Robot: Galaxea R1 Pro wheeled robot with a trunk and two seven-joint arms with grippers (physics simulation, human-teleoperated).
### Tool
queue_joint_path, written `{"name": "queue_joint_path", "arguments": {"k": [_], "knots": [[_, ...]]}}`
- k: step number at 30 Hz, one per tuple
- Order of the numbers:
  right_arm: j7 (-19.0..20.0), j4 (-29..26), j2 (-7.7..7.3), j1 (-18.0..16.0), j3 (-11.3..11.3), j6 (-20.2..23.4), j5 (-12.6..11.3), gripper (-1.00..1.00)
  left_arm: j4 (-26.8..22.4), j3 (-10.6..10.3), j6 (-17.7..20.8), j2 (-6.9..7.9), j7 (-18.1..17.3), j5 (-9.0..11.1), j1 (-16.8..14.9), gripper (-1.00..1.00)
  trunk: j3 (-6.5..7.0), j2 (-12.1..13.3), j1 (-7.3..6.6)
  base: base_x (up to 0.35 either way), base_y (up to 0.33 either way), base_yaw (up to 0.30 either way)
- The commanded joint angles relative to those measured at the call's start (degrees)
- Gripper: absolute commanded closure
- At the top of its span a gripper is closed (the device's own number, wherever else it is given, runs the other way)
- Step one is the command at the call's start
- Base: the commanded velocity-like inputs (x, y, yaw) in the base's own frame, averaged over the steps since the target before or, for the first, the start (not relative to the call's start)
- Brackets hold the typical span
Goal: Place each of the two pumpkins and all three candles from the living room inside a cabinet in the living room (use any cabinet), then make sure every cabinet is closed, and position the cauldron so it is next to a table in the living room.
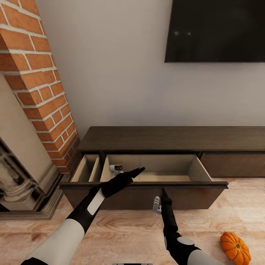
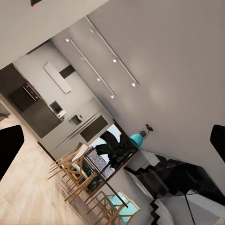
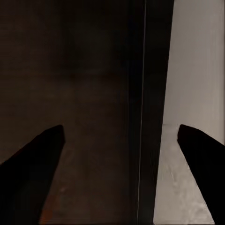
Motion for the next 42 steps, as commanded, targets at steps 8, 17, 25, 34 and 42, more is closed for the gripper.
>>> {"name": "queue_joint_path", "arguments": {"k": [8,17,25,34,42], "knots": [[-0.2,0.0,0.08,0.0,-0.1,0.5,0.5,-1.0,0.0,-0.2,0.6,0.04,-0.1,0.5,0.0,-1.0,-0.05,0.0,-0.01,-0.004,0.0,0.0],[-0.2,0.0,0.08,0.0,-0.1,0.5,0.5,-1.0,0.0,-0.3,0.6,0.04,-0.1,0.5,0.0,-1.0,-0.05,0.0,-0.01,0.0,0.0,0.0],[-0.2,0.0,0.08,0.0,0.0,0.4,0.5,-1.0,-0.1,-0.3,0.6,0.01,-0.1,0.5,0.0,-1.0,-0.05,0.0,-0.01,-0.03,0.0,0.0],[-0.2,0.0,0.55,0.0,-0.1,0.4,0.5,-1.0,-0.2,-0.2,0.6,0.04,-0.1,0.5,0.0,-1.0,-0.05,0.0,-0.01,-0.108,0.0,0.0],[-0.2,0.0,0.61,0.0,-0.1,0.4,0.5,-1.0,-0.2,-0.2,0.6,0.04,-0.1,0.5,0.0,-1.0,-0.05,0.0,-0.01,-0.003,0.0,0.0]]}}
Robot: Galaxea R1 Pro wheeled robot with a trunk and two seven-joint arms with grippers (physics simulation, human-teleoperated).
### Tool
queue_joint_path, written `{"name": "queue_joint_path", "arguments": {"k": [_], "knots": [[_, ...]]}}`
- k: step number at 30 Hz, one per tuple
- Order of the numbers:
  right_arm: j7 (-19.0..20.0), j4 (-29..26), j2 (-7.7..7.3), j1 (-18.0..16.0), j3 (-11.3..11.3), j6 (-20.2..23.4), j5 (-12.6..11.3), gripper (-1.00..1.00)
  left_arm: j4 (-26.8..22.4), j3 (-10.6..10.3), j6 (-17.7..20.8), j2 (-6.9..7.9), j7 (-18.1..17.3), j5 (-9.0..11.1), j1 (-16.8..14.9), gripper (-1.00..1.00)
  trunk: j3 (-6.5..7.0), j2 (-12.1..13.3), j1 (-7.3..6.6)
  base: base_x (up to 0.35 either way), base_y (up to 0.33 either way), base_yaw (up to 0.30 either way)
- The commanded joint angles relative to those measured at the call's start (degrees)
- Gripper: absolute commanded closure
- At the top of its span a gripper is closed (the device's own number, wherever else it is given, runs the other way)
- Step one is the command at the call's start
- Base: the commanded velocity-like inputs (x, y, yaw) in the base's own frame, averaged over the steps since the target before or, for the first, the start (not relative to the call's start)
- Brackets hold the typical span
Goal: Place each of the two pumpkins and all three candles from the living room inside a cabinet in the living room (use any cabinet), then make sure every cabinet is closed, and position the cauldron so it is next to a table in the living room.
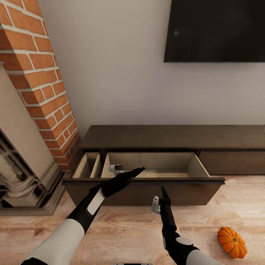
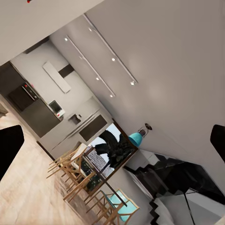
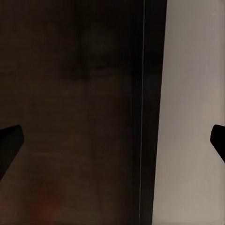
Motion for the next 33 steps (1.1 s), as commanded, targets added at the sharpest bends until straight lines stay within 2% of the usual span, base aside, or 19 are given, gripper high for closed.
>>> {"name": "queue_joint_path", "arguments": {"k": [1,24,26,29,33], "knots": [[-0.2,0.0,0.02,0.0,0.0,0.6,0.6,-1.0,0.1,-0.2,0.6,0.04,-0.1,0.5,0.0,-1.0,-0.05,0.0,-0.01,0.0,0.0,0.0],[-0.3,0.0,-0.06,0.0,0.0,0.6,0.7,-1.0,0.2,-0.2,0.7,0.13,-0.7,0.6,0.0,-1.0,-0.05,0.0,-0.01,-0.002,0.0,0.0],[-0.3,0.0,-0.06,0.0,0.0,0.6,0.7,-1.0,0.4,-0.2,0.7,0.13,-0.7,1.3,0.0,-1.0,-0.05,0.0,-0.01,-0.022,0.0,0.0],[-0.4,0.0,-0.05,0.0,0.0,0.6,0.7,-1.0,0.4,-0.3,0.7,0.13,-0.8,3.9,0.0,-1.0,-0.05,0.0,-0.01,-0.007,0.0,0.0],[-0.8,0.0,0.01,0.0,0.0,0.7,0.8,-1.0,-0.1,-0.6,1.3,0.08,-0.7,4.9,0.0,-1.0,0.62,0.0,-0.09,-0.001,0.0,0.0]]}}
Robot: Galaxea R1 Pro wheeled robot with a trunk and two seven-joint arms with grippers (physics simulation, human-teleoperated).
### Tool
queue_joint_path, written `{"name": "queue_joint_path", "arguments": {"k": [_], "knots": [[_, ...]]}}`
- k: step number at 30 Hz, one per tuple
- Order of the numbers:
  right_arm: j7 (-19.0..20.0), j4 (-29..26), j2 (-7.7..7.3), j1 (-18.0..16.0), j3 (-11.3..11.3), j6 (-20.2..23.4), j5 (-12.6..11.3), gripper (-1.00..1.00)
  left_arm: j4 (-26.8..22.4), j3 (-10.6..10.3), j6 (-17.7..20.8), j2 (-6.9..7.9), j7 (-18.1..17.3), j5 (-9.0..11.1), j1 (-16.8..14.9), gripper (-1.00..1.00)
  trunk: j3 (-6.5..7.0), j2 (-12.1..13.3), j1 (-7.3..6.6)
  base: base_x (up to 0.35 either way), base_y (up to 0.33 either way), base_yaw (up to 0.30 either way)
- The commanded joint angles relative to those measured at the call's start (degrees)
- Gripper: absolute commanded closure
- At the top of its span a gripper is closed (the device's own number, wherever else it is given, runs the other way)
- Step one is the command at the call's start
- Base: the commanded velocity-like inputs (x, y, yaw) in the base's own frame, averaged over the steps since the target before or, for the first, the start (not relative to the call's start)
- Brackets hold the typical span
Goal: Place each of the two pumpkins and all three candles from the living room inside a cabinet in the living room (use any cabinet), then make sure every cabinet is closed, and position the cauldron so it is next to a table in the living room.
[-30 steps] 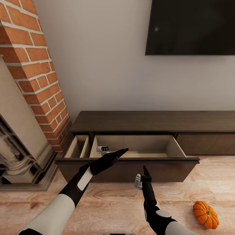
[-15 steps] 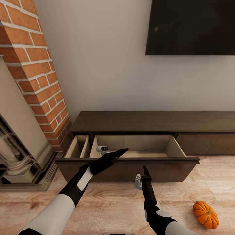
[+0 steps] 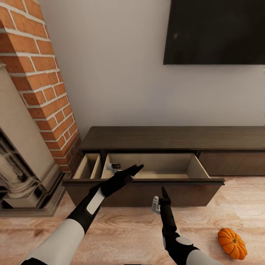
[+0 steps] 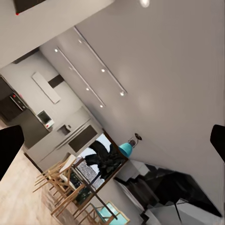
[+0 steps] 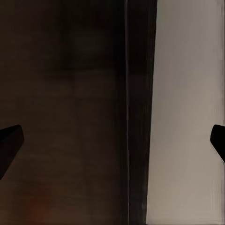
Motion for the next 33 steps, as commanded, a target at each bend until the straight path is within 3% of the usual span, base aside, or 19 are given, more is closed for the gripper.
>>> {"name": "queue_joint_path", "arguments": {"k": [1,7,11,21,33], "knots": [[-0.4,0.1,0.02,0.0,-0.1,0.6,0.6,-1.0,-0.2,-0.2,0.7,0.02,0.0,0.5,0.0,-1.0,0.18,0.0,-0.03,0.0,0.0,0.0],[-0.6,0.1,0.1,0.0,0.0,0.7,0.6,-1.0,-4.3,-0.3,1.0,0.08,0.0,0.6,0.0,-1.0,1.51,0.1,-0.19,0.0,0.0,0.0],[-0.7,0.1,0.05,0.0,0.0,0.6,0.6,-1.0,-6.5,-0.4,1.1,0.08,0.0,0.5,0.0,-1.0,2.24,1.6,-1.04,0.0,0.0,0.0],[-0.6,0.1,0.03,0.1,0.0,0.6,0.6,-1.0,-7.3,-0.1,2.0,0.18,0.1,0.4,0.0,-1.0,4.03,5.6,-3.23,0.0,0.0,0.0],[-0.5,0.1,0.03,0.6,0.0,0.6,0.7,-1.0,-7.3,-0.1,2.2,1.29,0.2,0.3,0.0,-1.0,6.19,10.4,-5.87,0.0,0.0,0.0]]}}
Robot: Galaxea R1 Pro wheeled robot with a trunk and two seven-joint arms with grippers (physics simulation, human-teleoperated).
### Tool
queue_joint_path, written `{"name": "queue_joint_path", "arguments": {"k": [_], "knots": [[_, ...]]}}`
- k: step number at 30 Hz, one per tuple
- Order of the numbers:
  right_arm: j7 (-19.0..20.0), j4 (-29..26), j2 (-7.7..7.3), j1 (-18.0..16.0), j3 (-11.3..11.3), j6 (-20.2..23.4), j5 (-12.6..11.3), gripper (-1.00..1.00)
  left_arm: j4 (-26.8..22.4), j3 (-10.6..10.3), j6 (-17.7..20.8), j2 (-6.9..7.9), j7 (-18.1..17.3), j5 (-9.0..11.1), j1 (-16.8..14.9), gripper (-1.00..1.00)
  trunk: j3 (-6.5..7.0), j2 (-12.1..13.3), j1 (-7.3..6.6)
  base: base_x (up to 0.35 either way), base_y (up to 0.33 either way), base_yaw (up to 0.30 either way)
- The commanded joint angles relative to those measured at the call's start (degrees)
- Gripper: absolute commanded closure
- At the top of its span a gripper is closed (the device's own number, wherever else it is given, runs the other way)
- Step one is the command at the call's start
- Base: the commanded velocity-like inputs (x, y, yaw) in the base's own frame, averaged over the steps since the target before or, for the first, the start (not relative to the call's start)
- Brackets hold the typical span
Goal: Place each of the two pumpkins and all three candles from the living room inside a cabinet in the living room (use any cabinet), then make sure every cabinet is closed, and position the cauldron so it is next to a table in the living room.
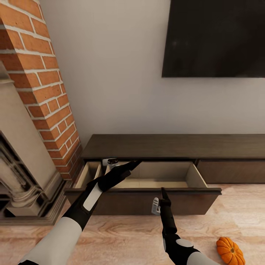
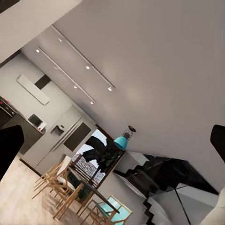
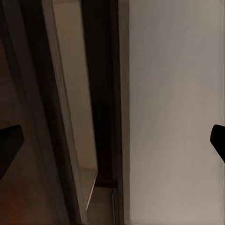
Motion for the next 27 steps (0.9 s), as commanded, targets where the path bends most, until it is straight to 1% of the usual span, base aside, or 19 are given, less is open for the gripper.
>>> {"name": "queue_joint_path", "arguments": {"k": [1,9,22,25,27], "knots": [[-0.2,0.1,-0.01,0.0,-0.1,0.6,0.6,-1.0,0.0,-0.1,0.6,0.07,-0.1,0.4,0.0,-1.0,0.14,0.4,-0.24,0.0,0.0,0.0],[-0.8,0.0,-0.26,0.0,-0.1,0.9,0.5,-1.0,0.1,-0.1,0.6,0.05,0.0,0.4,0.0,-1.0,1.57,3.6,-1.99,0.0,0.0,0.0],[-7.2,-0.1,-0.91,0.1,-0.5,1.4,0.0,-1.0,0.1,-0.1,0.6,0.05,0.1,0.3,0.0,-1.0,3.91,8.8,-4.85,0.0,0.0,0.0],[-8.2,-0.3,-1.17,0.1,-1.2,1.3,-0.2,-1.0,0.1,-0.1,0.6,0.05,0.1,0.2,0.0,-1.0,4.44,10.0,-5.51,0.0,0.0,0.0],[-8.5,-0.5,-1.62,0.1,-2.5,1.2,-0.2,-1.0,0.1,-0.1,0.6,0.05,0.5,0.2,-0.1,-1.0,4.8,10.8,-5.95,0.0,0.0,0.0]]}}
